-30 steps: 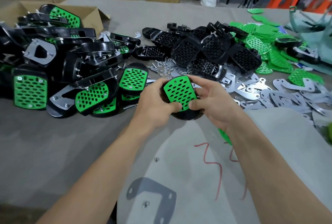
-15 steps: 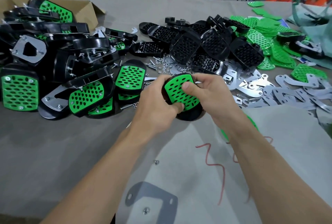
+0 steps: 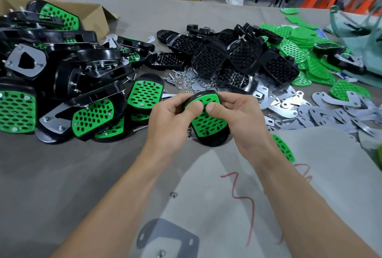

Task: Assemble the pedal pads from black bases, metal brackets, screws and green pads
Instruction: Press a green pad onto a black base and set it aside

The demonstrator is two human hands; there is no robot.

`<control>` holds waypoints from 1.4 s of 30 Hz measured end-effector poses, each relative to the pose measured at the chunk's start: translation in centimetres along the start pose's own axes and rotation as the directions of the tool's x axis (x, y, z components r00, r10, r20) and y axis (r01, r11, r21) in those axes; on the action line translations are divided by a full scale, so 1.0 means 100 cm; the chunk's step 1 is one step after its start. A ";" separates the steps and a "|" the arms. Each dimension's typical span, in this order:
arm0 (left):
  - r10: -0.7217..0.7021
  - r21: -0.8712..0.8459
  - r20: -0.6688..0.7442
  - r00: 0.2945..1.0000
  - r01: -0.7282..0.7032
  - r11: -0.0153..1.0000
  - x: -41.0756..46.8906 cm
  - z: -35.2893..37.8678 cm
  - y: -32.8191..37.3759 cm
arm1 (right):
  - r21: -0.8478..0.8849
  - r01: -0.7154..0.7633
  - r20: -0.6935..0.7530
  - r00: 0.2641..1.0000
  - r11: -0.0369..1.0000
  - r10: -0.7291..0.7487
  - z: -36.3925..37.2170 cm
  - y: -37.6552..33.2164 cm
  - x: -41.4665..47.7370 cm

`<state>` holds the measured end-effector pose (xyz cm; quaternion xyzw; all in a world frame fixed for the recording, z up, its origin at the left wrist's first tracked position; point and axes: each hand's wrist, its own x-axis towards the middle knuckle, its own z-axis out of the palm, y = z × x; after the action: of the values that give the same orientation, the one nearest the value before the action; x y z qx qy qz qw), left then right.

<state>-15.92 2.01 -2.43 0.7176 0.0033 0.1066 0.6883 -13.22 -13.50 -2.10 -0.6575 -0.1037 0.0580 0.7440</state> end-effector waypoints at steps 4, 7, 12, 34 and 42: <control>0.031 -0.030 -0.025 0.999 -0.031 0.999 0.000 0.000 0.000 | -0.014 0.001 -0.013 1.000 1.000 -0.002 0.002 -0.001 0.000; 0.049 -0.039 -0.053 0.997 -0.051 0.998 0.000 0.001 -0.001 | -0.001 -0.012 -0.021 1.000 1.000 0.012 0.003 -0.002 0.000; 0.117 -0.046 -0.011 0.993 -0.117 0.992 -0.002 0.001 -0.002 | -0.088 -0.023 0.043 0.999 0.996 0.027 0.005 -0.007 -0.001; -0.035 -0.171 -0.032 0.999 0.029 0.985 -0.006 -0.003 0.014 | -0.245 0.031 0.019 0.999 0.969 -0.027 0.021 -0.016 0.000; -0.140 -0.173 -0.006 0.990 0.136 0.975 -0.002 -0.002 0.016 | -0.189 -0.022 -0.108 0.994 0.982 0.002 0.025 -0.017 0.002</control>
<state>-16.35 2.06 -0.85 0.6524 0.0503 0.0651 0.7534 -13.72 -11.28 -0.15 -0.7283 -0.0648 0.0169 0.6820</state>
